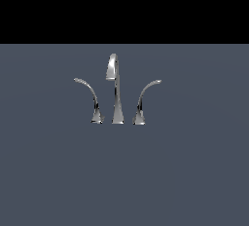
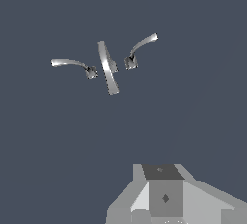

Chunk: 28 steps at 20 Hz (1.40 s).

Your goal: Turn on the faucet by rotating a designated handle.

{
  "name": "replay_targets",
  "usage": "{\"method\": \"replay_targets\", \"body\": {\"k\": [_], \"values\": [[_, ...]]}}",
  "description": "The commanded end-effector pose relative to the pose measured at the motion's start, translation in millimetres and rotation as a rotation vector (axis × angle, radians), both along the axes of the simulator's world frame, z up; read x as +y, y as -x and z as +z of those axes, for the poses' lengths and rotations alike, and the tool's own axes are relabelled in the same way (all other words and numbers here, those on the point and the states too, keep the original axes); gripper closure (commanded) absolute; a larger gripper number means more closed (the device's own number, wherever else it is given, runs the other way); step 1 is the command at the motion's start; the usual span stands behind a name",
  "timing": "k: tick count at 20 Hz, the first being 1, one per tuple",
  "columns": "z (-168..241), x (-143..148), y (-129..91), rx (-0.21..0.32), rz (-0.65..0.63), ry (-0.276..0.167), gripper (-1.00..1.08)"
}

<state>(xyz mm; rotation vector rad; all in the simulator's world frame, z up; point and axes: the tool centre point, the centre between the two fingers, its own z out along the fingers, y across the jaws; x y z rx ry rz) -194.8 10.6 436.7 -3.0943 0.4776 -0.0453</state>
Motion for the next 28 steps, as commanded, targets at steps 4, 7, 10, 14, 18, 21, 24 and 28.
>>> {"method": "replay_targets", "body": {"k": [4,7,10,14,18,21,24,28], "values": [[-29.1,5.6,-30.1,0.003,-0.142,-0.003,1.08],[-44.9,6.7,-47.0,0.005,-0.219,-0.005,1.08],[-60.8,6.5,-64.0,0.007,-0.297,-0.007,1.08],[-82.0,4.1,-86.5,0.009,-0.400,-0.009,1.08],[-103.2,-0.6,-108.8,0.011,-0.503,-0.010,1.08],[-119.1,-5.8,-125.1,0.013,-0.581,-0.012,1.08],[-135.2,-12.4,-141.0,0.015,-0.659,-0.012,1.08],[-156.9,-23.4,-161.7,0.017,-0.766,-0.013,1.08]]}}
